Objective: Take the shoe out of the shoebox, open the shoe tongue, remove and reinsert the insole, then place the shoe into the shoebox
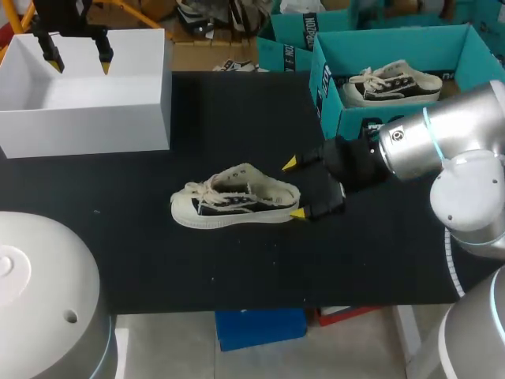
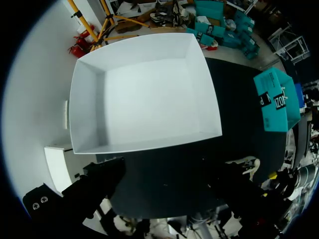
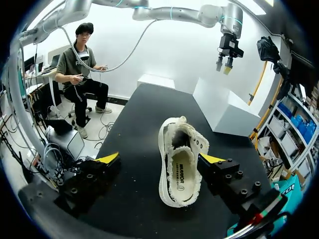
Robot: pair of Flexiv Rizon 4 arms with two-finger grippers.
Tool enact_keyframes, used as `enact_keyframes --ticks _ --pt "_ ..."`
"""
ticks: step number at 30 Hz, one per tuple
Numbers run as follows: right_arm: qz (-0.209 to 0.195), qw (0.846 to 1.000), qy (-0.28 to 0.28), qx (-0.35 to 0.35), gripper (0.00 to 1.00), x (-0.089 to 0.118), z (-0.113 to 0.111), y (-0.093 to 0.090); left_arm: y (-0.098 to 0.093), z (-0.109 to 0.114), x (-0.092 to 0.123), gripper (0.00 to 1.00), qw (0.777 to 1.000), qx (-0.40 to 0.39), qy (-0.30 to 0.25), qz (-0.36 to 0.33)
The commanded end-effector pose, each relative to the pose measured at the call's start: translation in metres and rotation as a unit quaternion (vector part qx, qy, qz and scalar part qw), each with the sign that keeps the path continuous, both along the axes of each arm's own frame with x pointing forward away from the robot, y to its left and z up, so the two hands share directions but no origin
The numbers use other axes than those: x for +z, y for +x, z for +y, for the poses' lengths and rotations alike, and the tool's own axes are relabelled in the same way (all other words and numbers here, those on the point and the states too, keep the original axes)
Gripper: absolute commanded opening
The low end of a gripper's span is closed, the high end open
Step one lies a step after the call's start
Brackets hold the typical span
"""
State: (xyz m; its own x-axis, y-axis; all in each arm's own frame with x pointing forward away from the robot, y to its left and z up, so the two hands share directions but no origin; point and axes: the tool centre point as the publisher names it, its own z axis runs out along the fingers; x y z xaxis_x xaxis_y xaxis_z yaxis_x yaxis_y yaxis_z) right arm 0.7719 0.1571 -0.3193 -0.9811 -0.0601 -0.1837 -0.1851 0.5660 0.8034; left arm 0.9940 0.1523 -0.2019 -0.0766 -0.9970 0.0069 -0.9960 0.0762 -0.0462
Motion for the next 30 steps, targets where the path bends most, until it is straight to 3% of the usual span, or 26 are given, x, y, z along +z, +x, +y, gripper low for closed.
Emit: enact_keyframes --ticks 1,14,30 --pt "0.006 1.000 0.016 -0.002 1.00 -0.023 0.001 0.009 -0.001 0.000 0.001 1.00 1.000 0.000 0.000 0.000" --pt "0.046 0.998 0.036 -0.007 1.00 -0.050 -0.005 0.041 -0.001 0.000 0.001 1.00 1.000 0.000 0.000 0.000" --pt "0.069 0.995 0.065 -0.008 1.00 -0.087 0.004 0.065 -0.001 0.000 0.001 1.00 1.000 0.000 0.000 0.000"
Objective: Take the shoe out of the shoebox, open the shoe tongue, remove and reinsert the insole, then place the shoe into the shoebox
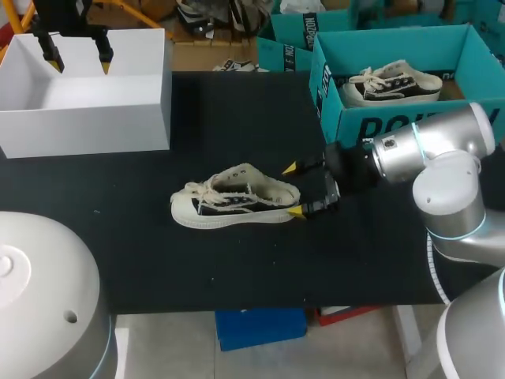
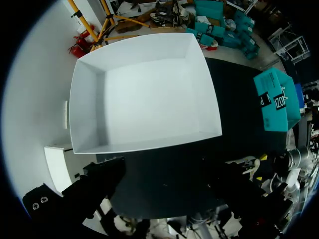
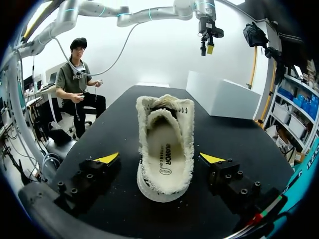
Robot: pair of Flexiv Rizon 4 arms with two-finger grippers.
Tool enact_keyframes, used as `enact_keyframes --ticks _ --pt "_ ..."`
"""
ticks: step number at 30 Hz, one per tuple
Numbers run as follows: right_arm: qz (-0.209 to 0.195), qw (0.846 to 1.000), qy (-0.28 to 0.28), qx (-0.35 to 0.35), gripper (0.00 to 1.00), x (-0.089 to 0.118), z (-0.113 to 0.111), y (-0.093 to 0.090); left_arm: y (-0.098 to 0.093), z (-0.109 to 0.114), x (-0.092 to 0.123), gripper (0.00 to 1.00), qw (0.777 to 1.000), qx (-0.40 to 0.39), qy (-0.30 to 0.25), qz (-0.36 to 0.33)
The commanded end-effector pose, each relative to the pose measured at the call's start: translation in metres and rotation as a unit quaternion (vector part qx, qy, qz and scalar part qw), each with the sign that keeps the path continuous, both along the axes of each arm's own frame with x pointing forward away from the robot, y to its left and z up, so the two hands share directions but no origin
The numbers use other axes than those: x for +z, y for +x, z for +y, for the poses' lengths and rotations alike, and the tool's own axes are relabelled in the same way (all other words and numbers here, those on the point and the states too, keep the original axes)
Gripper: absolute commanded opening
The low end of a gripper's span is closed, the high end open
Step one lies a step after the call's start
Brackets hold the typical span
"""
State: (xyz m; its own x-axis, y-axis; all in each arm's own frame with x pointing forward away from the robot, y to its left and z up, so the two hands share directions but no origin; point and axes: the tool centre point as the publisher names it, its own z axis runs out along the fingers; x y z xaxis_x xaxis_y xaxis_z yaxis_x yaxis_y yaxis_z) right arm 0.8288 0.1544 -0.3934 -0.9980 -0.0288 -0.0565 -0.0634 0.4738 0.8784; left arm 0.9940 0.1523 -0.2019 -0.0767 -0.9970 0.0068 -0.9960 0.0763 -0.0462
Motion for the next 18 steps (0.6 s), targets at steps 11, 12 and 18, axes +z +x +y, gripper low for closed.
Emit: enact_keyframes --ticks 11,12,18 --pt "0.012 1.000 0.026 -0.002 1.00 -0.029 0.017 0.009 -0.001 0.000 0.001 1.00 1.000 0.000 0.000 0.000" --pt "0.013 1.000 0.027 -0.002 1.00 -0.031 0.017 0.008 -0.001 0.000 0.001 1.00 1.000 0.000 0.000 0.000" --pt "0.017 0.999 0.033 -0.003 1.00 -0.037 0.019 0.010 -0.001 0.000 0.001 1.00 1.000 0.000 0.000 0.000"
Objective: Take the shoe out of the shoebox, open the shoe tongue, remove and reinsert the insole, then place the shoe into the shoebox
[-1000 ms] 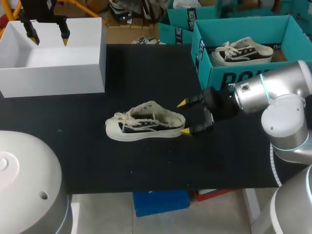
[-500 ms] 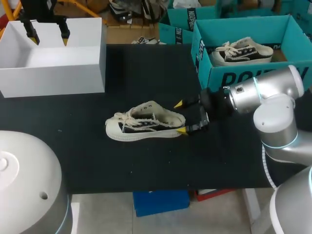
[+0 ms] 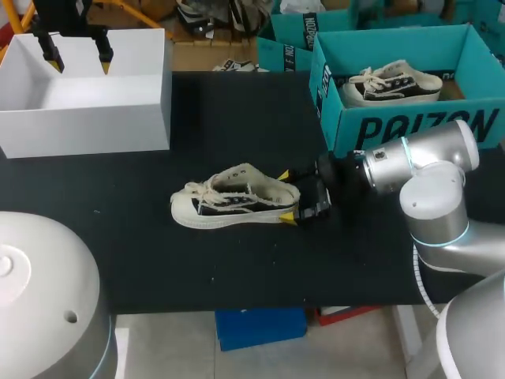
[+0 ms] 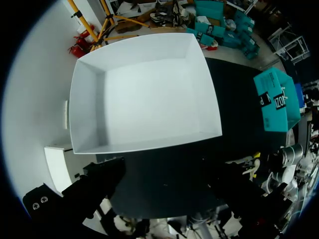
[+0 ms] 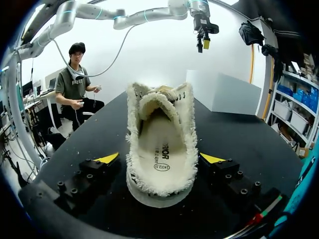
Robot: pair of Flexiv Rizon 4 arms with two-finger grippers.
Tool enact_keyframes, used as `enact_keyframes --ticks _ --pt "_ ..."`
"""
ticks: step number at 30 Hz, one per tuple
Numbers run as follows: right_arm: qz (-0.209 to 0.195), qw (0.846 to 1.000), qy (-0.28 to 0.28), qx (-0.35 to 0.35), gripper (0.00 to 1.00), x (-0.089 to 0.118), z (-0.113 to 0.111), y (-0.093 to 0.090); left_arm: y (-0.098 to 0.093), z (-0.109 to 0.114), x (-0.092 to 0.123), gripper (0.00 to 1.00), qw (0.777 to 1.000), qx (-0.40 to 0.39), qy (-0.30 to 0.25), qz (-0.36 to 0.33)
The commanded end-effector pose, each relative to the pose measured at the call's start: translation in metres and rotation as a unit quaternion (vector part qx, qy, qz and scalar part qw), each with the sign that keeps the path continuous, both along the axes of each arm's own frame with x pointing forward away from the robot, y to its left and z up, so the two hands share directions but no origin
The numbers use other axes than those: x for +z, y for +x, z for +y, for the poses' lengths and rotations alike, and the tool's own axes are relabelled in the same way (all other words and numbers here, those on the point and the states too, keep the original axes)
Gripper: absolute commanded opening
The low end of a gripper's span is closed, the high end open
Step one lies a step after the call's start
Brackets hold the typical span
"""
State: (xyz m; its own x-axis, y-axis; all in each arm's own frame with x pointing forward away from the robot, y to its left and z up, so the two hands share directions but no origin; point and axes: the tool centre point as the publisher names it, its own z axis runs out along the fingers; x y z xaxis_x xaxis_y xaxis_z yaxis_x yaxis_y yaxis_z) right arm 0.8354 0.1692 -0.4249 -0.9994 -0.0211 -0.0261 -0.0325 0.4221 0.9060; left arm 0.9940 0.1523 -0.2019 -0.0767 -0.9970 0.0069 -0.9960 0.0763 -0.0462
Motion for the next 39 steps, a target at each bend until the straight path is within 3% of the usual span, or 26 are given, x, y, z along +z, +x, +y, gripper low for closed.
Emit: enact_keyframes --ticks 1,13,14,15,25,31,39 --pt "0.001 1.000 0.004 0.000 1.00 -0.007 0.005 0.004 -0.001 0.000 0.001 1.00 1.000 0.000 0.000 0.000" --pt "0.008 1.000 0.013 0.009 1.00 -0.017 0.017 0.005 -0.001 0.000 0.001 1.00 1.000 0.000 0.000 0.000" --pt "0.005 1.000 0.010 0.003 0.16 -0.017 0.018 0.005 -0.001 0.000 0.001 1.00 1.000 0.000 0.000 0.000" --pt "0.006 1.000 0.011 0.004 0.00 -0.018 0.018 0.006 -0.001 0.000 0.001 1.00 1.000 0.000 0.000 0.000" --pt "0.006 1.000 0.011 0.004 0.00 -0.018 0.018 0.006 -0.001 0.000 0.001 1.00 1.000 0.000 0.000 0.000" --pt "0.006 1.000 0.011 0.004 0.00 -0.018 0.018 0.006 -0.020 -0.039 0.011 1.00 0.997 -0.008 0.071 -0.020" --pt "0.006 1.000 0.011 0.004 0.00 -0.018 0.018 0.006 -0.064 -0.100 0.012 1.00 0.990 0.015 0.136 -0.018"
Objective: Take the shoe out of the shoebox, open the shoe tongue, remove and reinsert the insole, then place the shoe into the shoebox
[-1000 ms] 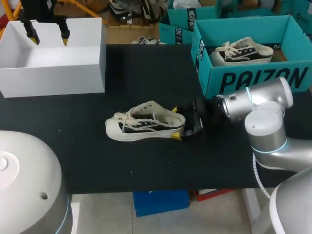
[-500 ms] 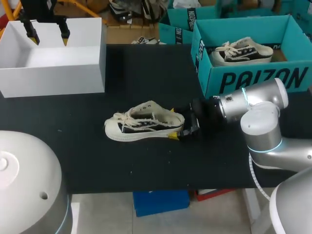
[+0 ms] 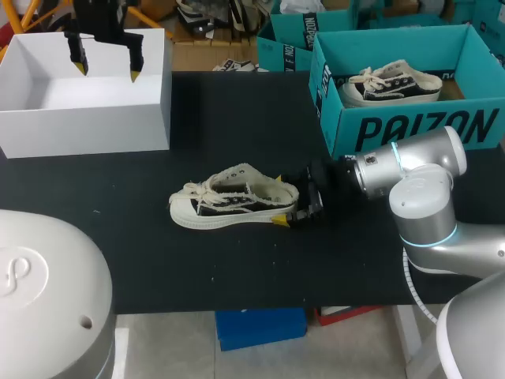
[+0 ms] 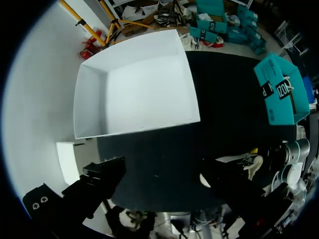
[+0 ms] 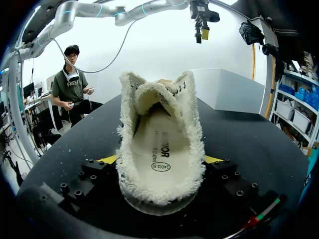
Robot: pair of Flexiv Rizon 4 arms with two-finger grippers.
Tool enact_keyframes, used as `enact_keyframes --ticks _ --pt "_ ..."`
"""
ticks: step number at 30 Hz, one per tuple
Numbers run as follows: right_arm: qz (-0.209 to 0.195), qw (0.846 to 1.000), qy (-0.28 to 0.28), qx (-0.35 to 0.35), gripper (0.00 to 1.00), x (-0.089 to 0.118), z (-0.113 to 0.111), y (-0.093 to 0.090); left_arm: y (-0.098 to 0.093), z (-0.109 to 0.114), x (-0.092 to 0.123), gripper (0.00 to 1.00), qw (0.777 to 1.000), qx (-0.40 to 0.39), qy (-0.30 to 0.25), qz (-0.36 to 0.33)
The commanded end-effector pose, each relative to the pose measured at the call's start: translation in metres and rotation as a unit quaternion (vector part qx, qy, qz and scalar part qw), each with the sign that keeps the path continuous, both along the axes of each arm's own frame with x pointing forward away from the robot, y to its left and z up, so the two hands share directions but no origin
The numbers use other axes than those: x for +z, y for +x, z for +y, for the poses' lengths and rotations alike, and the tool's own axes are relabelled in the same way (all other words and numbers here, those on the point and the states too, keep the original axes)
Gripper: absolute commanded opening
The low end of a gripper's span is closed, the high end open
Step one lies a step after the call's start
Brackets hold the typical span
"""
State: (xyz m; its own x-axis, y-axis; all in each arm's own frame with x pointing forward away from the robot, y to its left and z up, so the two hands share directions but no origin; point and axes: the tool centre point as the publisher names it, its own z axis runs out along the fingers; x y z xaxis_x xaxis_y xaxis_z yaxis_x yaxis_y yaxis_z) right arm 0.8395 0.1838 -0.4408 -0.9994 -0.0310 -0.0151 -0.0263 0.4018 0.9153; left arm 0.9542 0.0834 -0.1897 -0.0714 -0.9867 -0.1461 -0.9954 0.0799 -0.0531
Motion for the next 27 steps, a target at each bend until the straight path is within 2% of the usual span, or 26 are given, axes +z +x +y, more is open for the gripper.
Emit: enact_keyframes --ticks 1,9,20,22,27 --pt "0.000 1.000 0.000 -0.001 0.00 -0.002 0.003 0.002 -0.030 -0.038 -0.001 1.00 0.998 0.017 0.066 -0.009" --pt "0.000 1.000 0.000 -0.001 0.00 -0.002 0.003 0.002 -0.066 -0.079 -0.015 1.00 0.996 0.048 0.078 -0.005" --pt "0.000 1.000 0.000 -0.001 0.00 -0.002 0.003 0.002 -0.091 -0.139 -0.044 1.00 0.996 0.052 0.066 0.012" --pt "0.000 1.000 0.000 -0.001 0.00 -0.002 0.003 0.002 -0.095 -0.146 -0.042 1.00 0.997 0.036 0.060 0.014" --pt "0.000 1.000 0.000 -0.001 0.00 -0.002 0.003 0.002 -0.095 -0.146 -0.042 1.00 0.997 0.036 0.060 0.014"
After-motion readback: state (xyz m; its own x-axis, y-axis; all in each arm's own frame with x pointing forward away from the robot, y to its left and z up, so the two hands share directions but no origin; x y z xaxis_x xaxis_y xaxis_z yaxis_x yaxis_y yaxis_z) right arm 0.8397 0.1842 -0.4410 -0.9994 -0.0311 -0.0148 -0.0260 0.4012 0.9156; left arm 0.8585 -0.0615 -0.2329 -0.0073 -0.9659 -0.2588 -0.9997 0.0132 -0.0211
